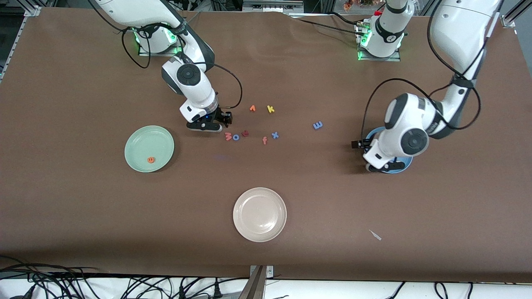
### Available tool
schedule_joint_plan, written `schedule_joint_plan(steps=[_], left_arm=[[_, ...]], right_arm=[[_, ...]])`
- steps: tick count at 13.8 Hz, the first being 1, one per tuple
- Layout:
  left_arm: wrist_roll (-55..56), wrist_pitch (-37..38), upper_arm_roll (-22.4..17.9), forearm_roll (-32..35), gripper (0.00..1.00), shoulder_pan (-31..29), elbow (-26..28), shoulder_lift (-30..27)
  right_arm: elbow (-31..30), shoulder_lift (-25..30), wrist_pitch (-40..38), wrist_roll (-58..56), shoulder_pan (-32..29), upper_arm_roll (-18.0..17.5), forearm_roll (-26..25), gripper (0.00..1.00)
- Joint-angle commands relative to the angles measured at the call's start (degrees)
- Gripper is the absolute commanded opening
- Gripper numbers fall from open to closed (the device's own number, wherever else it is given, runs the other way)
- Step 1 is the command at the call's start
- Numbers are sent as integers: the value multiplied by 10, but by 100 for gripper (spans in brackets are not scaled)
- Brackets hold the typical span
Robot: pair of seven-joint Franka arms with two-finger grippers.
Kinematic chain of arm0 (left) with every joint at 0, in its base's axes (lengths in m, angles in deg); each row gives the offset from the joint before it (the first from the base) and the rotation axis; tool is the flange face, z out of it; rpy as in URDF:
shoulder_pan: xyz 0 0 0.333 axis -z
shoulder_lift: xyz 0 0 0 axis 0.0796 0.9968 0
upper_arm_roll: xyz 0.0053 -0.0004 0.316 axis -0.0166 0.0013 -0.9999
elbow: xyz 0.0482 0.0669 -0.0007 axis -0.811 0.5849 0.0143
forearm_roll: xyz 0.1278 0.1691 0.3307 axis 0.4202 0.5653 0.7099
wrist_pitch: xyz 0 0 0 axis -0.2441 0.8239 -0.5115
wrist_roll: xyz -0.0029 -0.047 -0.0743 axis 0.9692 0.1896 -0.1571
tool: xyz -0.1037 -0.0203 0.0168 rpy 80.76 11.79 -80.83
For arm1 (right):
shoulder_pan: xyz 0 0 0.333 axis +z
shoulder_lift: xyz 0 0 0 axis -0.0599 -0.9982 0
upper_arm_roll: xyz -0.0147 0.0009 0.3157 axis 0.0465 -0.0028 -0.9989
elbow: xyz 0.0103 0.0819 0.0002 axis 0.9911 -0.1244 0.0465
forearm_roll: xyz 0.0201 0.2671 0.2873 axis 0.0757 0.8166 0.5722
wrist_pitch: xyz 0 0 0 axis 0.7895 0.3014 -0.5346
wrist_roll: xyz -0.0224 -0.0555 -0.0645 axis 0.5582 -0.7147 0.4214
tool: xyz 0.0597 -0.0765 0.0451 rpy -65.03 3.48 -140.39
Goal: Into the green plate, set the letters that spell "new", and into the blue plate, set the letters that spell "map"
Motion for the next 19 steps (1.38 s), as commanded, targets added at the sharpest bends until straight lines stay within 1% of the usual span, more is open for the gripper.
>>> schedule_joint_plan(steps=[1, 2, 3, 5, 6, 7, 8, 9, 10, 12, 13, 16, 18, 19], left_arm=[[118, -139, 39, -13, 100, 0, 118, -51], [153, -190, 52, -13, 100, 1, 149, -55], [189, -211, 63, -10, 100, 4, 162, -55], [259, -216, 84, -5, 100, 15, 163, -53], [290, -218, 84, -4, 100, 32, 162, -51], [316, -218, 84, -5, 100, 52, 159, -47], [342, -220, 84, -4, 100, 67, 158, -44], [355, -230, 83, -4, 100, 78, 157, -42], [357, -236, 83, -4, 100, 82, 157, -34], [376, -237, 82, 15, 100, 98, 152, -24], [395, -237, 82, 32, 100, 100, 147, -20], [442, -237, 82, 93, 99, 100, 141, 1], [464, -237, 82, 121, 96, 100, 141, 10], [469, -237, 82, 126, 91, 100, 141, 12]], right_arm=[[-7, -6, 13, 9, -2, 0, -24, 72], [-8, -7, 13, 9, -2, 2, -27, 72], [-7, -10, 13, 9, -2, 2, -28, 71], [-7, -14, 17, 9, -2, 4, -33, 69], [-7, -16, 17, 9, -1, 5, -39, 66], [-7, -19, 17, 9, -1, 6, -44, 65], [-7, -19, 18, 9, -1, 8, -46, 61], [-7, -21, 22, 9, -1, 8, -46, 61], [-7, -22, 24, 9, -1, 8, -46, 58], [-7, -22, 24, 9, -1, 8, -46, 54], [-7, -22, 24, 9, -1, 8, -46, 50], [-7, -22, 24, 9, -1, 8, -46, 43], [-7, -22, 24, 9, -1, 8, -46, 35], [-7, -22, 24, 9, -1, 8, -46, 29]])
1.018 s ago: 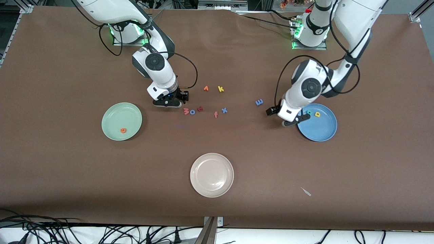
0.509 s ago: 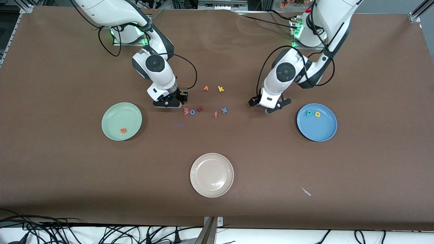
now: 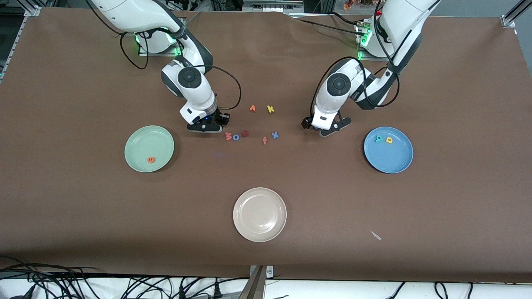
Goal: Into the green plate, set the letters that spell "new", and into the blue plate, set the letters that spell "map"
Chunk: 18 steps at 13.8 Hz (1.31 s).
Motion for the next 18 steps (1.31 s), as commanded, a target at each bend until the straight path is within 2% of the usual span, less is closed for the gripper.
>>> schedule_joint_plan(steps=[1, 3, 5, 7, 9, 11, 13, 14, 17, 18], left_arm=[[26, -6, -2, 30, 86, 2, -8, 13], [25, -6, -3, 30, 68, 3, -11, 16], [23, -6, -4, 44, 51, 0, -14, 24], [26, -6, -5, 68, 37, -5, -14, 27], [24, -5, -5, 68, 24, -5, -14, 27], [20, 0, -5, 68, 16, -7, -16, 23], [6, 18, -5, 68, 13, -17, -29, 23], [-5, 47, -5, 68, 12, -18, -43, 22], [-102, 203, -4, 66, 12, -40, -110, 22], [-154, 241, -4, 62, 12, -55, -125, 21]], right_arm=[[-5, -2, 14, 9, 0, 0, -12, 22], [-5, 3, 11, 9, -1, 3, -13, 19], [-4, 32, 3, -1, -4, 14, -13, 19], [1, 71, -64, -25, -15, 17, -8, 19], [-1, 95, -91, -74, -42, 16, -7, 19], [-3, 108, -109, -127, -79, 16, -7, 19], [-5, 120, -119, -175, -113, 16, -7, 19], [-5, 122, -126, -212, -138, 16, -7, 20], [-10, 129, -127, -310, -195, 15, -7, 22], [-13, 129, -126, -316, -207, 15, -7, 33]])
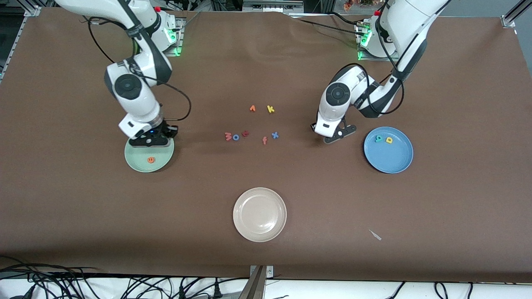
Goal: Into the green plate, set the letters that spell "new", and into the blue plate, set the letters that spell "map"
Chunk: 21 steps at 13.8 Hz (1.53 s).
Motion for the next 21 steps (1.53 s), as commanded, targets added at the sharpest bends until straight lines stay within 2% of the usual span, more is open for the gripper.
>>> schedule_joint_plan(steps=[1, 2, 4, 6, 7, 8, 9, 10, 11, 13, 16, 18, 21], left_arm=[[-136, 104, 3, 13, 12, -52, -57, 9], [-201, 133, 3, 13, 12, -77, -67, 8], [-331, 196, 3, 13, 12, -125, -96, 8], [-436, 206, 2, 13, 12, -169, -105, 14], [-498, 205, 2, 16, 14, -193, -107, 26], [-542, 205, 2, 16, 19, -213, -113, 40], [-554, 205, 2, 16, 42, -220, -117, 50], [-553, 203, 2, 15, 79, -221, -118, 53], [-551, 204, 2, 10, 100, -222, -119, 51], [-540, 219, 2, 9, 100, -229, -145, 44], [-542, 359, 2, 9, 100, -230, -255, 43], [-541, 418, 2, 9, 100, -247, -311, 42], [-546, 465, 4, 9, 100, -279, -357, 38]], right_arm=[[-23, 17, -2, -27, -28, -9, -4, 41], [-24, 17, -3, -20, -28, -11, -2, 54], [-22, 17, -3, 4, -27, -34, 36, 59], [-9, 7, -1, 68, -24, -79, 81, 61], [10, -12, 0, 119, -23, -104, 86, 63], [30, -29, -1, 169, -20, -123, 86, 64], [47, -45, 0, 208, -8, -128, 86, 64], [63, -59, 0, 251, 13, -129, 80, 68], [73, -75, 2, 289, 42, -128, 77, 68], [80, -101, 38, 392, 70, -122, 50, 68], [102, -130, 49, 605, 88, -119, -19, 68], [110, -146, 49, 680, 103, -99, -71, 69], [118, -154, 49, 743, 124, -84, -74, 69]])
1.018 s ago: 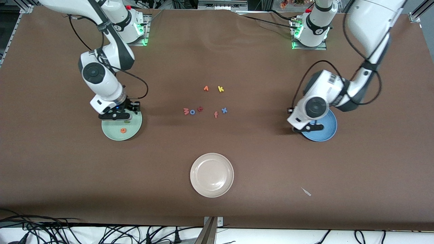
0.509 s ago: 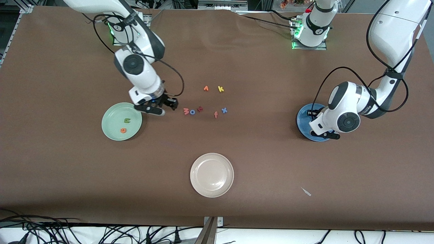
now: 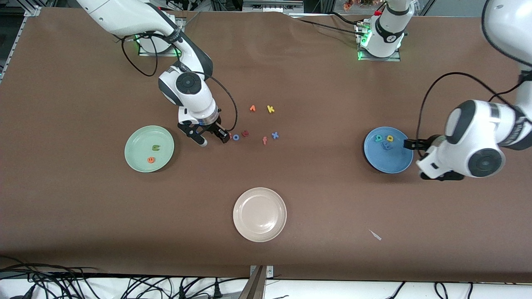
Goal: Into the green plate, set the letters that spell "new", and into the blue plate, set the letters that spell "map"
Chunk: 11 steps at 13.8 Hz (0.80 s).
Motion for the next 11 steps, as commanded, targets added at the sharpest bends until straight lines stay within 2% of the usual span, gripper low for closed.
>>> schedule_joint_plan(steps=[1, 2, 3, 5, 6, 7, 8, 11], left_arm=[[-4, 32, 8, 7, 100, -28, -49, -3], [-5, 26, 5, 6, 100, -30, -49, -10], [-5, 24, -26, -13, 100, -15, -46, -39], [-2, 7, -130, -118, 100, 44, -41, -93], [-3, -8, -167, -180, 100, 57, -27, -125], [0, -31, -197, -199, 100, 84, -18, -157], [-2, -41, -215, -199, 100, 103, -15, -187], [-7, -41, -218, -196, 100, 129, 0, -253]], right_arm=[[18, -14, 1, 68, 36, 27, -13, 69], [22, -19, 1, 98, 53, 38, -13, 69], [26, -23, 1, 120, 72, 48, -15, 69], [38, -39, 1, 146, 116, 79, -13, 69], [47, -49, 1, 158, 145, 103, -14, 69], [51, -54, 2, 161, 174, 128, -15, 68], [51, -55, 3, 162, 183, 138, -17, 68], [51, -55, 4, 158, 183, 142, -18, 68]])
